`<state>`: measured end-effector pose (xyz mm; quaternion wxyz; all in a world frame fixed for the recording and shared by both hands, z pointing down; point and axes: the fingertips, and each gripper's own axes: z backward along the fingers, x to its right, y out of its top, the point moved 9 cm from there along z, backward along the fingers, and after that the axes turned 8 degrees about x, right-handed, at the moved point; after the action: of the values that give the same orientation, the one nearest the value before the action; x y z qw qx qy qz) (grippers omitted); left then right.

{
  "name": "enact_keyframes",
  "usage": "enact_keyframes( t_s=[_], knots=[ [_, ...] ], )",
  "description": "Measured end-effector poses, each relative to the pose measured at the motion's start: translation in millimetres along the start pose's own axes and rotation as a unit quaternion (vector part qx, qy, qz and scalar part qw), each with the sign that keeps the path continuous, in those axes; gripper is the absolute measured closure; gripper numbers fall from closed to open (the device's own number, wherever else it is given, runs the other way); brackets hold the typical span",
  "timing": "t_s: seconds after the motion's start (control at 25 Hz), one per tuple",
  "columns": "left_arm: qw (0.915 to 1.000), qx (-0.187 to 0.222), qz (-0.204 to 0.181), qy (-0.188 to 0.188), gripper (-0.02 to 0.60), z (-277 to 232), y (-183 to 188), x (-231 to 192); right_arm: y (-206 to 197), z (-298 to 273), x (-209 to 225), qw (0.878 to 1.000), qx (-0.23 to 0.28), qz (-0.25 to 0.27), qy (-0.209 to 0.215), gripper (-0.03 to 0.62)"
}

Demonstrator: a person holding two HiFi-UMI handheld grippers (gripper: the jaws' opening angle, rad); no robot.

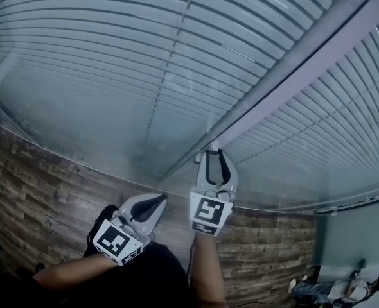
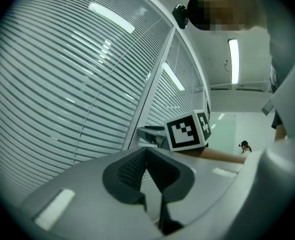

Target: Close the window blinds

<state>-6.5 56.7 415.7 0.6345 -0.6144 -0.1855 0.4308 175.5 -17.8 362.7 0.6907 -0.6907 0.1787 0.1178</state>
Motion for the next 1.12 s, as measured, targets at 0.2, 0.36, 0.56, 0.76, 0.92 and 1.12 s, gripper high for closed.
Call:
enact_keyframes(
  t_s=[0.2,0.36,0.56,0.76,0.92,1.12],
  knots=[
    [0.9992,0.0,-0.039,-0.007,0.581,3,-3,5,-10,2,-1,1.0,0.012,0.023,0.018,0.465],
    [0.9978,-0.001,-0.064,-0.018,0.581,7,-5,10,-9,3,-10,0.995,0.005,0.1,0.015,0.467],
    [0.9916,-0.009,-0.122,-0.041,0.581,-4,3,25,-9,0,-9,0.984,0.0,0.177,0.015,0.467],
    [0.9969,0.001,-0.077,-0.015,0.581,-2,2,15,-7,6,-6,0.998,0.021,0.061,0.009,0.462],
    [0.9988,-0.002,-0.048,-0.01,0.581,-1,3,13,-7,10,-4,0.993,0.041,-0.107,-0.016,0.424],
    [0.9986,-0.009,-0.05,-0.009,0.581,5,-5,8,-22,5,-1,0.974,0.048,-0.219,-0.027,0.431]
  ],
)
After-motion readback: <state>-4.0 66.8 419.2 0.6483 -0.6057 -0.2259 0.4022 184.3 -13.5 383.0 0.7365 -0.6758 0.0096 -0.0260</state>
